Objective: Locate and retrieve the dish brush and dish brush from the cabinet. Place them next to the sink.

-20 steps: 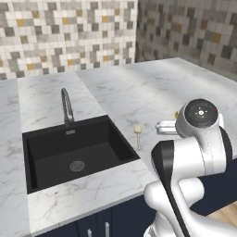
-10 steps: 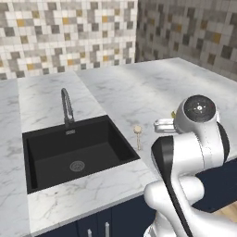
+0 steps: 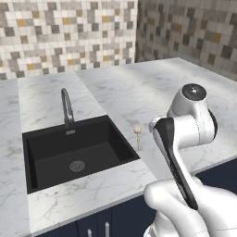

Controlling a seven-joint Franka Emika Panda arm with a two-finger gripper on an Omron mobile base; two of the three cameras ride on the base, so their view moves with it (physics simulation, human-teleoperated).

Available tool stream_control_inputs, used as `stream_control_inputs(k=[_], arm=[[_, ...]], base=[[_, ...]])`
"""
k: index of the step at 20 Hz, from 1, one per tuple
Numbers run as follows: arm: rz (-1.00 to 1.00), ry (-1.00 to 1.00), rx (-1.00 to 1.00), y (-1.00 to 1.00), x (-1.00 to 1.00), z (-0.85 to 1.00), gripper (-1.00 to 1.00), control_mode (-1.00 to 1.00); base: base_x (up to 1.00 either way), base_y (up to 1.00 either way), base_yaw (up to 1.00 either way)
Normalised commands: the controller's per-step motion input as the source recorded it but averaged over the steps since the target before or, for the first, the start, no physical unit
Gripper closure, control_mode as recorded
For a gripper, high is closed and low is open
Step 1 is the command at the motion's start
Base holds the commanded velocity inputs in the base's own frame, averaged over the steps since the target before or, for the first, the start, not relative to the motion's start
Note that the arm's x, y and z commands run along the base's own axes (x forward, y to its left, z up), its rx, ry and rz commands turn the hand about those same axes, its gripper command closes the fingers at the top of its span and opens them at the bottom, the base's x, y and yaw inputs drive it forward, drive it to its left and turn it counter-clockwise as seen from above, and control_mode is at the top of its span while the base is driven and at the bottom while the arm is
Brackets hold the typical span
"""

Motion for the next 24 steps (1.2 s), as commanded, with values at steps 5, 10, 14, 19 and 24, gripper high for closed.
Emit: stream_control_inputs(k=[5, 10, 14, 19, 24], arm=[[0.06, 0.27, 0.01, -0.01, 0.53, -0.61, 1.00, -1.00], [-0.06, 0.05, 0.01, -0.01, 0.25, -0.37, 1.00, -1.00], [-0.11, 0.03, 0.01, 0.00, 0.07, -0.43, 1.00, -1.00], [-0.13, 0.00, 0.01, -0.06, 0.03, -0.42, 1.00, -1.00], [-0.05, 0.00, 0.00, -0.24, 0.10, -0.31, 1.00, -1.00]], base=[[0.00, 0.00, 0.00], [0.00, 0.00, 0.00], [0.00, 0.00, 0.00], [0.00, 0.00, 0.00], [0.00, 0.00, 0.00]])
